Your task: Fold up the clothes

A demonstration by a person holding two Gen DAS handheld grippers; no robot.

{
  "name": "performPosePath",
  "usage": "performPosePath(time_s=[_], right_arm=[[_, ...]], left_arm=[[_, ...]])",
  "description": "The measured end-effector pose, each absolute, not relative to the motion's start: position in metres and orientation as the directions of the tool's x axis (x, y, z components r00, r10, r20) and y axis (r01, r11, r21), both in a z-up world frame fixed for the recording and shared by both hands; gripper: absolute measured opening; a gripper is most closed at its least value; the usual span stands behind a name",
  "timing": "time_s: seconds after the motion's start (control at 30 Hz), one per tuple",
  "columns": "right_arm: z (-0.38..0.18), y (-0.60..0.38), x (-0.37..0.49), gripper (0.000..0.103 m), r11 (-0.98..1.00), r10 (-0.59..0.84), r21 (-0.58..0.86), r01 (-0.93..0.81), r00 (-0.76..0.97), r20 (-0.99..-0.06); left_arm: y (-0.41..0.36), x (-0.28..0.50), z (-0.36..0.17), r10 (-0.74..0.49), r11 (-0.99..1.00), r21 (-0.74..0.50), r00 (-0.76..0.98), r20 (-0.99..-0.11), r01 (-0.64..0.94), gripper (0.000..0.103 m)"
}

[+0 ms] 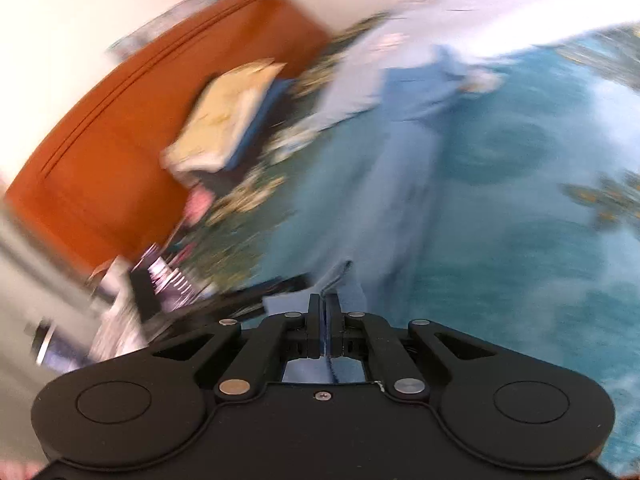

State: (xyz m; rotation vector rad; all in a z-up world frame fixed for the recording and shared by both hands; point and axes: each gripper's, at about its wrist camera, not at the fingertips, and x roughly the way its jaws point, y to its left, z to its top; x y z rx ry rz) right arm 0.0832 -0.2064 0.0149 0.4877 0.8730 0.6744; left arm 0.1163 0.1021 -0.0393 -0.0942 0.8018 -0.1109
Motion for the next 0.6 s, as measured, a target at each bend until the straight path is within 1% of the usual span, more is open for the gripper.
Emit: performPosePath(time_s=[0.17, 0.23, 0.27, 0.33, 0.47, 0.57, 0.6], right_arm=[[0.018, -0.154, 0.074, 0.005, 0.608, 0.792, 0.632, -0.481, 0.307, -0.528], [0.018, -0.146, 0.073, 0.012, 0.597, 0.798, 0.626, -0.502, 0.293, -0.527], [0.018, -0.142, 0.073, 0.013, 0.592, 0.801, 0.622, -0.512, 0.286, -0.526], [0.019, -0.135, 0.072, 0.022, 0.580, 0.807, 0.616, -0.533, 0.272, -0.524], [0.025, -0.133, 0.082, 0.029, 0.529, 0.841, 0.659, -0.535, 0.223, -0.493], [0.029, -0.132, 0.080, 0.029, 0.486, 0.859, 0.659, -0.575, 0.173, -0.482], [0.034, -0.136, 0.077, 0.030, 0.501, 0.851, 0.628, -0.595, 0.208, -0.482]], left_arm=[[0.112, 0.114, -0.028, -0.110, 0.993, -0.105, 0.708, -0.697, 0.051, 0.051], [0.112, 0.112, -0.024, -0.101, 0.995, -0.084, 0.714, -0.693, 0.059, 0.054], [0.112, 0.112, -0.022, -0.101, 0.995, -0.076, 0.717, -0.690, 0.068, 0.054], [0.110, 0.110, -0.020, -0.104, 0.994, -0.060, 0.723, -0.683, 0.087, 0.055], [0.108, 0.110, -0.018, -0.128, 0.992, -0.074, 0.729, -0.673, 0.106, 0.061], [0.104, 0.112, -0.021, -0.139, 0.990, -0.073, 0.720, -0.680, 0.122, 0.061], [0.102, 0.113, -0.023, -0.140, 0.989, -0.068, 0.714, -0.685, 0.129, 0.061]])
